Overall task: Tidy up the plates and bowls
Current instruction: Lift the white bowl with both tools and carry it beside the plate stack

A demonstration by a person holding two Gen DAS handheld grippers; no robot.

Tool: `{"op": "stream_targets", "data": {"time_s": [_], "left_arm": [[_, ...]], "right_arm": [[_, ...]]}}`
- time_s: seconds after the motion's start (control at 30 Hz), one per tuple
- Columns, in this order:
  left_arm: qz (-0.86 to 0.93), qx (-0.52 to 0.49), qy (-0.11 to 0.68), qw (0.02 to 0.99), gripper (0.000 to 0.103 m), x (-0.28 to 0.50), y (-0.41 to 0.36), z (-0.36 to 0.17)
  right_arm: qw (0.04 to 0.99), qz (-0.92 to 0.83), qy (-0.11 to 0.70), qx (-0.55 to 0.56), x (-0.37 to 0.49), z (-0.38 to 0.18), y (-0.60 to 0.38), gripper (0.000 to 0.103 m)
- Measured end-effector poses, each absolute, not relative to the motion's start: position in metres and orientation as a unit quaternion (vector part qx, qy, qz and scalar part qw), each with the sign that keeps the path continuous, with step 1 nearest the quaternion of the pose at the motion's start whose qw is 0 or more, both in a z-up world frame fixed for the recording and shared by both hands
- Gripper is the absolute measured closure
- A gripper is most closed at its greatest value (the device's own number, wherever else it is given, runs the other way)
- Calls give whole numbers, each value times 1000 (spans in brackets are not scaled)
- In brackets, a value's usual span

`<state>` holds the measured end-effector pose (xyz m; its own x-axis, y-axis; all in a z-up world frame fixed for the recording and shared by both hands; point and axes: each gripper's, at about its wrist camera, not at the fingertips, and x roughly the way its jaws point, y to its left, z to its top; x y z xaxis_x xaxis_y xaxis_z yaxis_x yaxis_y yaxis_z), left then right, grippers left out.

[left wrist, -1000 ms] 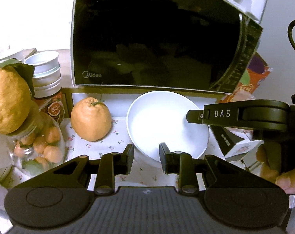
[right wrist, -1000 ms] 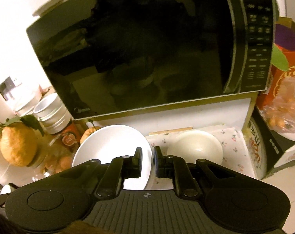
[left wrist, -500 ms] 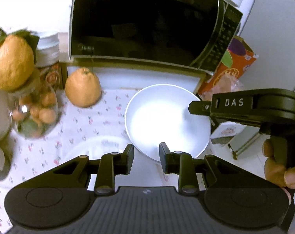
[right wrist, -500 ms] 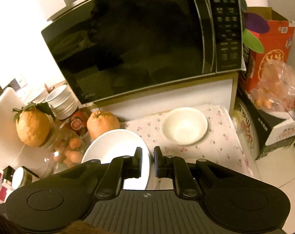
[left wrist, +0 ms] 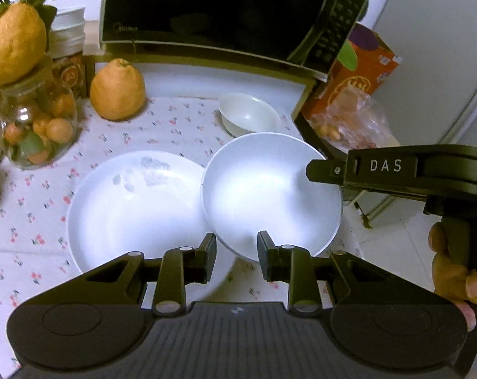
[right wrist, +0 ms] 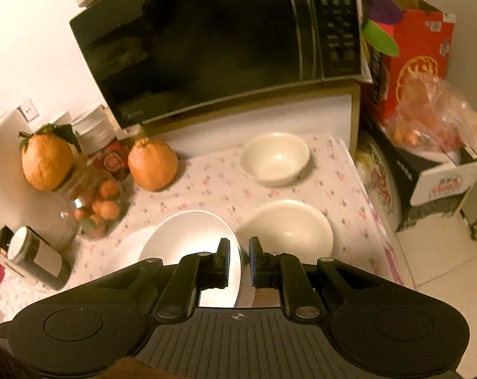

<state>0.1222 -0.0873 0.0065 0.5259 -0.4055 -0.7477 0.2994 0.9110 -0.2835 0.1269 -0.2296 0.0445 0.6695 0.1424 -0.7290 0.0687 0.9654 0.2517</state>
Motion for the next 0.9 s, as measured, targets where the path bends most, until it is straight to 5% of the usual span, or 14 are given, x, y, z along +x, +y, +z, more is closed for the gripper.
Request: {"op": "stream_targets", "data": {"time_s": [0.9], "left_arm": [[-258, -7, 471, 843, 78, 97, -146, -30]], "right_arm": [[855, -44, 481, 190, 91, -15, -306, 90]]}}
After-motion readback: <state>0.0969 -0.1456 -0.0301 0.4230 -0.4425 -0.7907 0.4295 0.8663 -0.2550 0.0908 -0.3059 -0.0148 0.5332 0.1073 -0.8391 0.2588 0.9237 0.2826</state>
